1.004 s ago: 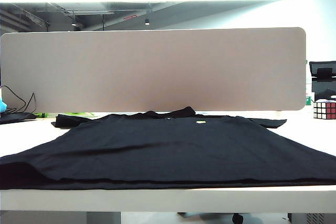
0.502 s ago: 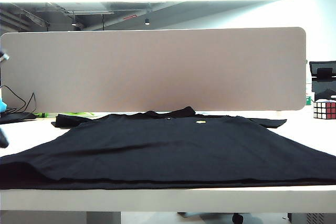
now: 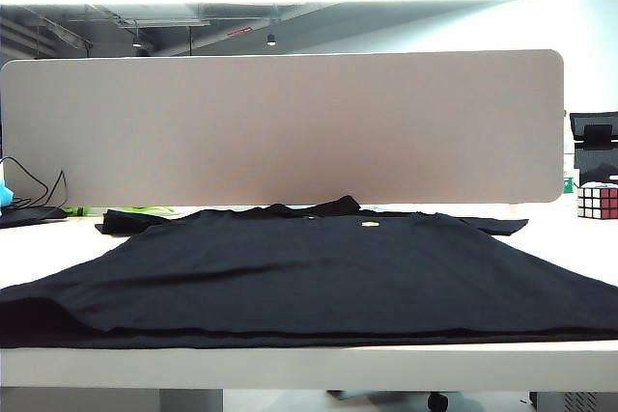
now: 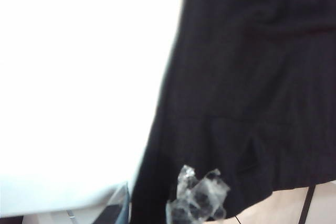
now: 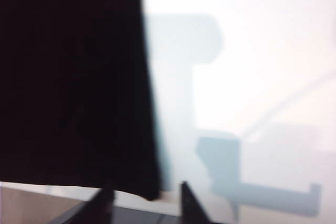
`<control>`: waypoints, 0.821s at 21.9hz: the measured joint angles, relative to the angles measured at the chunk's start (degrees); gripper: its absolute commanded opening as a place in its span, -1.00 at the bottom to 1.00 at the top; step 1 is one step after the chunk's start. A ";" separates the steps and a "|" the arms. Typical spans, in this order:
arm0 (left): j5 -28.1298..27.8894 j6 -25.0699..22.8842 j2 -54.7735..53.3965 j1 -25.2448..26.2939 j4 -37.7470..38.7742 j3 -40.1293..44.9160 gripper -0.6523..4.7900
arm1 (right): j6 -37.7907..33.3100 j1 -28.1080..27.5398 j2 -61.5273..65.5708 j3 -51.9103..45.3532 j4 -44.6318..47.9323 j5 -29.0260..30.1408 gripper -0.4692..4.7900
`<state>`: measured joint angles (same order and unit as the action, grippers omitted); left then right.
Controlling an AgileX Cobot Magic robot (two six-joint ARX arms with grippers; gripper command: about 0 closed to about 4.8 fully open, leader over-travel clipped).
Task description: Fold the bottom side of the T-shirt horizontally towards the center, about one-third of the way, then fold the sleeve back towards the center, creating a straight line along the edge of the T-shirt, and finally fold the bottom of the T-shirt up towards the top, creating a neat rectangle.
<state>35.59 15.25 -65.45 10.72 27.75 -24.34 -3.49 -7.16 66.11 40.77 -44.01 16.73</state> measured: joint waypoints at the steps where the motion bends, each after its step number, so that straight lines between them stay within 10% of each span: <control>1: 0.00 -0.02 0.00 0.02 -0.02 0.00 -0.42 | 0.13 -0.70 0.00 0.00 -0.42 -0.02 -0.04; 18: -0.57 -0.02 -0.02 0.00 -1.14 -0.72 -0.41 | 0.11 -2.69 10.99 0.07 3.61 7.54 -0.03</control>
<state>35.03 15.22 -65.47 10.72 26.61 -25.06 -3.38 -9.85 77.10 40.84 -40.40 24.27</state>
